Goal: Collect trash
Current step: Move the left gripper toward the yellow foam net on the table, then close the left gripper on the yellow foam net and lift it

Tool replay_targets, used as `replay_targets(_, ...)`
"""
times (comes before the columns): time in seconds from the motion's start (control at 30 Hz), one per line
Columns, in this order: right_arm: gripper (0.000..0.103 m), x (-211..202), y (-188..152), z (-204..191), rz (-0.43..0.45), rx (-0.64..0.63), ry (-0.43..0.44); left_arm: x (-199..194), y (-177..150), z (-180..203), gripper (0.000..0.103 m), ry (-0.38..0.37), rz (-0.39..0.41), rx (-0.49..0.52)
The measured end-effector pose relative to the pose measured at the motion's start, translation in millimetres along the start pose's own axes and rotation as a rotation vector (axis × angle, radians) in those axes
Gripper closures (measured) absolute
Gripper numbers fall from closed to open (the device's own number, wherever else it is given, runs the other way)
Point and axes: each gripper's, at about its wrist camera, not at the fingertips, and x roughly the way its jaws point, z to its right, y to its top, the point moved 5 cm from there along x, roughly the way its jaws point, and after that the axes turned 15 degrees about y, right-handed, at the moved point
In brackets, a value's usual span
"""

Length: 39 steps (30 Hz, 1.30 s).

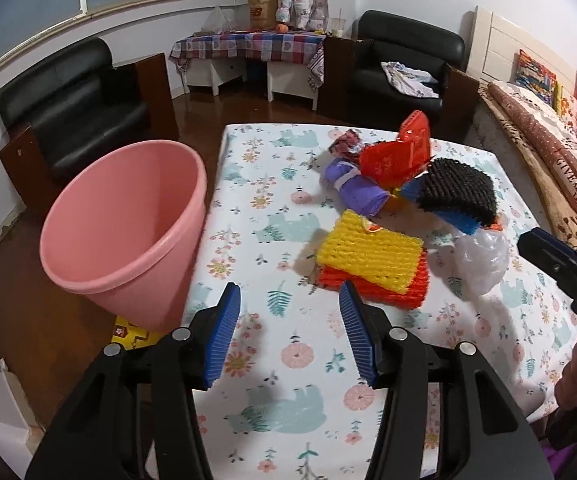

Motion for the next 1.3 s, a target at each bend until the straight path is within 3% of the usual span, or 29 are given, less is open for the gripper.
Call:
replay_targets(0.27, 0.043, -3, -5, -2, 0.017, 0.03, -0.013, 14, 15, 27, 0.051, -0.1, -0.015, 0.088)
replay_targets(0.67, 0.043, 2, -8, -11, 0.017, 0.058, -0.02, 67, 25, 43, 0.051, -0.148, -0.096, 0.179)
replay_targets(0.8, 0.043, 8, -7, -10, 0.001, 0.073, -0.022, 74, 25, 43, 0.051, -0.172, -0.105, 0.174)
replay_targets(0.97, 0.043, 13, -9, -11, -0.02, 0.068, -0.02, 75, 24, 43, 0.051, -0.254, -0.132, 0.149)
replay_targets(1.17, 0.043, 7, -10, -6, -0.012, 0.08, -0.053, 68, 22, 52, 0.087, -0.295, -0.118, 0.154)
replay_targets(1.3, 0.043, 1, -10, -4, -0.005, 0.085, -0.072, 58, 22, 54, 0.096, -0.289, -0.076, 0.16)
